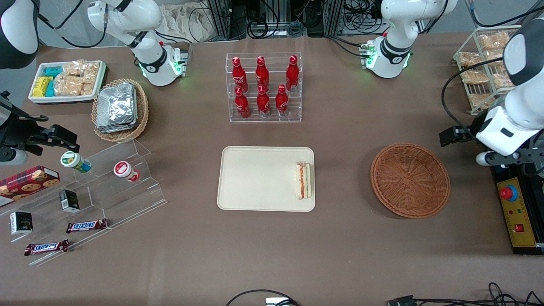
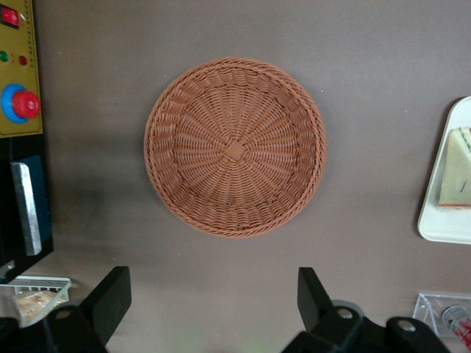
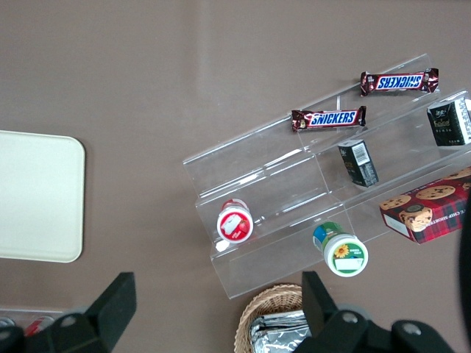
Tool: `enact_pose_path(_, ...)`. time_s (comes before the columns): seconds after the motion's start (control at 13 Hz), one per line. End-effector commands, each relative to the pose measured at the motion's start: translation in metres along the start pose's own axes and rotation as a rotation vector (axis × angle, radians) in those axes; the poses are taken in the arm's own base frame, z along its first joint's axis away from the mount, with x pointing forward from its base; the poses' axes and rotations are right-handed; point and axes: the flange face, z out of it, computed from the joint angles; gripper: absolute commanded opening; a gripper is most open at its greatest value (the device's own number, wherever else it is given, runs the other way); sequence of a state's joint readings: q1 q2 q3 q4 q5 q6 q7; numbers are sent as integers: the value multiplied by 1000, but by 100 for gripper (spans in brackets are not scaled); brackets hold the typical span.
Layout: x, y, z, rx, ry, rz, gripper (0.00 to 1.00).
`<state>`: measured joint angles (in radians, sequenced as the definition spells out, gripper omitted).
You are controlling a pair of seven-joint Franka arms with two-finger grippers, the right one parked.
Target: Place sandwich from basket to tray
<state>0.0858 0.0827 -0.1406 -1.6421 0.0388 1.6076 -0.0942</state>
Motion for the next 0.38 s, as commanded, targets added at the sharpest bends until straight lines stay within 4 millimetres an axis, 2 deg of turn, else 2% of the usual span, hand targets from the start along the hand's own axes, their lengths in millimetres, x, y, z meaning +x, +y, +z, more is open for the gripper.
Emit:
enact_pose_path(0.0, -2, 2, -10, -3, 6, 28, 100)
enact_pose_path(0.31, 1, 2, -22, -1, 13, 34, 100)
